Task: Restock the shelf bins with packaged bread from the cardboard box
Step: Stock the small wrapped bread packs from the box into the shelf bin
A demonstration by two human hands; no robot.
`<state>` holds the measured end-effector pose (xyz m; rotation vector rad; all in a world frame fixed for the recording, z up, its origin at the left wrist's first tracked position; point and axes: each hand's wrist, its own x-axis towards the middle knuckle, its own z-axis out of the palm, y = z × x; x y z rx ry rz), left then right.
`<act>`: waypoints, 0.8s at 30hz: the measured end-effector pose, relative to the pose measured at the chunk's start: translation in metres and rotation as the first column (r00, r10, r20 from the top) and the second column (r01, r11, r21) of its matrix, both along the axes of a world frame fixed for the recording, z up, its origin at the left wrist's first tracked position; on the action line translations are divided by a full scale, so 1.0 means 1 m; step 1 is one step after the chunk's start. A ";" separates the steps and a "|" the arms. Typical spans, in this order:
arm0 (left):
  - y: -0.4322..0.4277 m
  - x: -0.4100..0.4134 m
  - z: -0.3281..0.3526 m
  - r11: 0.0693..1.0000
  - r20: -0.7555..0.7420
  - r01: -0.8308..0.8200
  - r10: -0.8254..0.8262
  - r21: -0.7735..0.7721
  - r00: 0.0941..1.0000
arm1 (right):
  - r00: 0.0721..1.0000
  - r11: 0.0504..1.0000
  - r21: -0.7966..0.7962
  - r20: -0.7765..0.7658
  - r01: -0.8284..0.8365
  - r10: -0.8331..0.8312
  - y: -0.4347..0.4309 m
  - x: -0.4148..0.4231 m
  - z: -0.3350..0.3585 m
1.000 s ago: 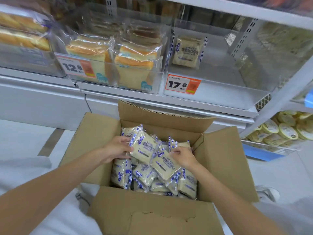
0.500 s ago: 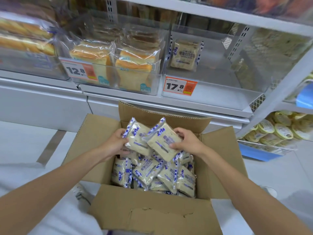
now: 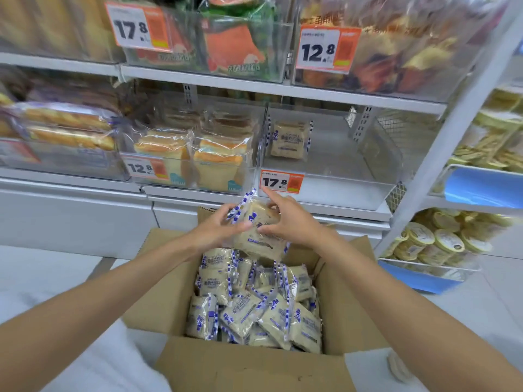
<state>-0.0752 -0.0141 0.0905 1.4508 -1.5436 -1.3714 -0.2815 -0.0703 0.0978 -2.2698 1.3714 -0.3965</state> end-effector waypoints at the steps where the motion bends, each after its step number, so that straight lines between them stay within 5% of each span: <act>1: 0.001 -0.001 0.001 0.999 0.033 0.003 -0.002 -0.035 0.999 | 0.995 0.996 -0.092 -0.096 -0.013 0.005 0.000 -0.001 0.006; 3: 0.002 -0.003 0.003 0.997 0.037 -0.045 0.047 -0.065 0.998 | 0.983 0.987 -0.158 -0.185 -0.033 0.003 -0.001 -0.005 0.016; 7: 0.001 -0.013 0.020 0.991 -0.011 -0.081 0.080 -0.107 0.997 | 0.994 0.993 0.109 0.097 -0.054 0.043 0.004 -0.016 0.041; 12: -0.040 -0.015 0.051 0.929 0.195 -0.033 0.112 -0.369 0.974 | 0.999 0.952 -0.304 0.032 0.041 -0.033 -0.020 -0.034 0.082; 16: -0.104 -0.006 0.070 0.824 0.373 -0.048 0.307 -0.564 0.875 | 0.992 0.857 -0.510 -0.055 0.073 -0.117 -0.055 -0.052 0.110; 24: -0.189 -0.028 0.073 0.789 0.580 0.138 0.309 -0.599 0.753 | 0.964 0.956 -0.258 -0.189 0.136 -0.188 -0.152 -0.052 0.121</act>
